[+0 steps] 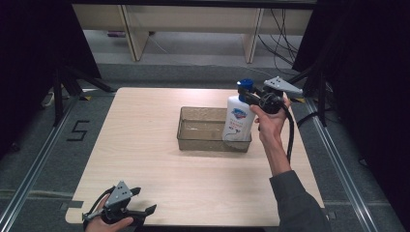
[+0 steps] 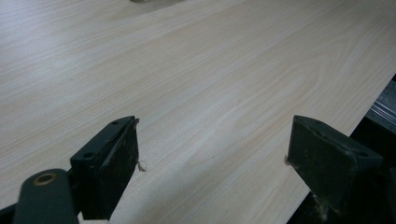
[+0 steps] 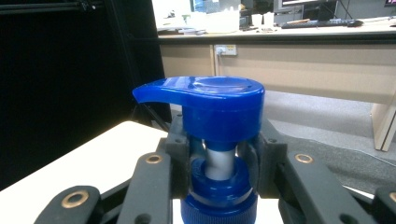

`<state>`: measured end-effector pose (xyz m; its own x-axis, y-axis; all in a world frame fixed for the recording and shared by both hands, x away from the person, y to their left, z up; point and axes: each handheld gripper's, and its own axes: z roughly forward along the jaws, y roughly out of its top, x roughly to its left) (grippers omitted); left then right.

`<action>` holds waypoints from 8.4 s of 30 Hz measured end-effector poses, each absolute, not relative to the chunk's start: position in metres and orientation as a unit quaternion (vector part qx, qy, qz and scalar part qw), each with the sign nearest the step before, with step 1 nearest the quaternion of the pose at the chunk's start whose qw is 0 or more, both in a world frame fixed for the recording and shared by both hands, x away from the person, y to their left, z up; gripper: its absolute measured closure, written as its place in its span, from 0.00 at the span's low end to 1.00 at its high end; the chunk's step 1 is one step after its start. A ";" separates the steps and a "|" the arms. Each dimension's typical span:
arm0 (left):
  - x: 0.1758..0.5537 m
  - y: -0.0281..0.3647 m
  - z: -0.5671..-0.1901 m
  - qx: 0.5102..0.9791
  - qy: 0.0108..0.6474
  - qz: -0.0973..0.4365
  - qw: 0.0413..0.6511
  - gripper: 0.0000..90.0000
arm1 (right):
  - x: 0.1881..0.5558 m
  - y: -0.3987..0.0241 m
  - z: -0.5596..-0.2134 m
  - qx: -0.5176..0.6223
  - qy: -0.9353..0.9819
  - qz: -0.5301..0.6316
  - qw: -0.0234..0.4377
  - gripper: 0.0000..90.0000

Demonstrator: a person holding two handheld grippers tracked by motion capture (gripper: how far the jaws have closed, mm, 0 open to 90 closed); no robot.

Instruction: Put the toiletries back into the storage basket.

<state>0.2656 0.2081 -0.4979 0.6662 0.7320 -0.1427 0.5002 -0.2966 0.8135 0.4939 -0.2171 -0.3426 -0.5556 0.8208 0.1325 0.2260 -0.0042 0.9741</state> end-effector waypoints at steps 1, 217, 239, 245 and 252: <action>0.266 0.208 -0.498 0.795 0.388 0.129 0.448 0.18 | 0.494 -0.217 -0.343 0.397 0.659 0.587 0.253 0.73; 0.266 0.209 -0.496 0.799 0.384 0.130 0.444 0.18 | 0.362 -0.204 -0.411 0.366 0.719 0.575 0.140 0.19; 0.265 0.210 -0.495 0.797 0.383 0.132 0.447 0.18 | 0.353 -0.202 -0.424 0.364 0.724 0.573 0.123 0.17; 0.266 0.210 -0.496 0.797 0.381 0.133 0.449 0.18 | 0.350 -0.203 -0.427 0.361 0.726 0.571 0.129 0.17; 0.266 0.210 -0.496 0.797 0.381 0.133 0.449 0.17 | 0.347 -0.204 -0.433 0.367 0.732 0.559 0.129 0.17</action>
